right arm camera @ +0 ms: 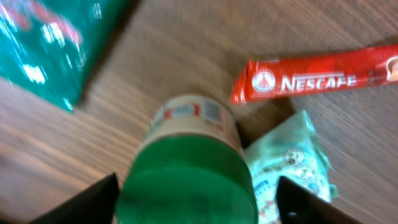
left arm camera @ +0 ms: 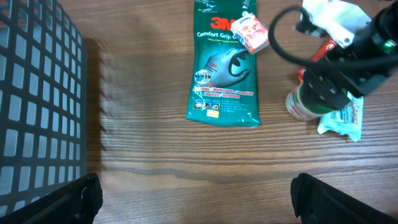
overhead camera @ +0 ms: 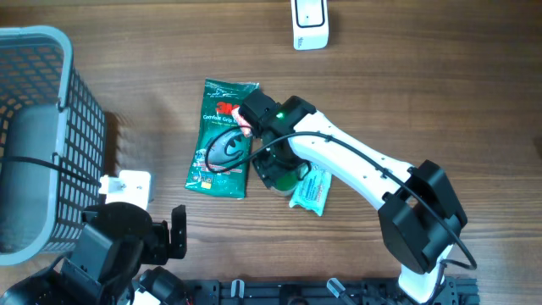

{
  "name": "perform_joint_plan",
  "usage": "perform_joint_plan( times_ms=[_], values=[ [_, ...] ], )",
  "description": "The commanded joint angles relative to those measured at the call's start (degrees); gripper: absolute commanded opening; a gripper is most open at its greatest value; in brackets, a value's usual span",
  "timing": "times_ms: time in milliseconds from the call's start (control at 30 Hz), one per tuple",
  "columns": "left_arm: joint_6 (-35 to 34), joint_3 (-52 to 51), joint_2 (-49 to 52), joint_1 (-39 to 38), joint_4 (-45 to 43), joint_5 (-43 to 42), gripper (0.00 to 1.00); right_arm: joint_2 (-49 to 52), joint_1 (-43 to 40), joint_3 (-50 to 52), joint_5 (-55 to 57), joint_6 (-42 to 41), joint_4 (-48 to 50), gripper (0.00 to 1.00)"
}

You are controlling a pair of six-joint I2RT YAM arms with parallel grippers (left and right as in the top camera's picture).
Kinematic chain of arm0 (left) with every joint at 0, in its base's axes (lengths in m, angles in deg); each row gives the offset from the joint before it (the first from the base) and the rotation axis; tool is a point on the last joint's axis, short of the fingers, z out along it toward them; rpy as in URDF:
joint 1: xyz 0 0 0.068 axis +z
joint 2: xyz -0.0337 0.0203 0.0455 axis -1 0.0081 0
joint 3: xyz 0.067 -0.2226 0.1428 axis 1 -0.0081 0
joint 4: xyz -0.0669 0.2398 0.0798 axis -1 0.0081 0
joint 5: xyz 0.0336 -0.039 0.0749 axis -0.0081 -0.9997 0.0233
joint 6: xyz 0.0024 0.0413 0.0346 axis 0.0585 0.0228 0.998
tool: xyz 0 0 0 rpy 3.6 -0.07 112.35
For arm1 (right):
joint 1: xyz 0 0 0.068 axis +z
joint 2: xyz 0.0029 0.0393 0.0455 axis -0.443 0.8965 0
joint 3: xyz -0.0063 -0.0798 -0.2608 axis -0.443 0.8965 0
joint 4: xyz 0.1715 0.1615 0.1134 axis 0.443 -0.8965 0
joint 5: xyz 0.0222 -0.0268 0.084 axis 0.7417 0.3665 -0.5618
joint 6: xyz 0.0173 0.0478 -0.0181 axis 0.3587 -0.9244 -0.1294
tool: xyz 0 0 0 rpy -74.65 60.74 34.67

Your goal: Scan the item barcode

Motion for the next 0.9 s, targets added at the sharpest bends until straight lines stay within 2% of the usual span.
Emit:
perform_joint_plan(
  times_ms=[0, 33, 67, 133, 200, 267, 300, 333, 367, 433, 600, 867],
  values=[
    [-0.7, 0.2, -0.3, 0.2, -0.1, 0.5, 1.0, -1.7, 0.2, -7.5, 1.7, 8.3, -3.5, 0.88],
    [-0.7, 0.2, -0.3, 0.2, -0.1, 0.5, 1.0, -1.8, 0.2, -11.9, 1.8, 7.6, -4.9, 0.96],
    [-0.7, 0.2, -0.3, 0.2, -0.1, 0.5, 1.0, -1.9, 0.1, -15.1, 2.9, 4.0, -5.9, 1.0],
    [-0.7, 0.2, -0.3, 0.2, -0.1, 0.5, 1.0, -2.2, -0.4, -21.6, 6.2, -9.4, -7.8, 1.0],
    [-0.7, 0.2, -0.3, 0.2, -0.1, 0.5, 1.0, -2.4, -1.6, -24.4, 7.5, -30.9, -10.5, 1.0],
    [-0.7, 0.2, -0.3, 0.2, -0.1, 0.5, 1.0, -2.5, -4.0, -24.3, 1.3, -66.3, -19.8, 1.0],
    [-0.7, 0.2, -0.3, 0.2, -0.1, 0.5, 1.0, -2.5, -4.8, -23.4, -2.2, -78.2, -23.0, 1.0],
    [-0.7, 0.2, -0.3, 0.2, -0.1, 0.5, 1.0, -2.5, -5.0, -22.6, -4.3, -86.2, -23.8, 1.0],
    [-0.7, 0.2, -0.3, 0.2, -0.1, 0.5, 1.0, -2.5, -5.1, -21.9, -5.8, -90.7, -23.6, 1.0],
    [-0.7, 0.2, -0.3, 0.2, -0.1, 0.5, 1.0, -2.4, -5.1, -19.9, -6.8, -93.8, -20.9, 1.0],
    [-0.7, 0.2, -0.3, 0.2, -0.1, 0.5, 1.0, -2.3, -4.7, -12.6, -11.2, -95.4, -14.8, 0.99],
    [-0.7, 0.2, -0.3, 0.2, -0.1, 0.5, 1.0, -2.3, -4.5, 1.0, -16.4, -95.1, -6.2, 0.99]
  ],
)
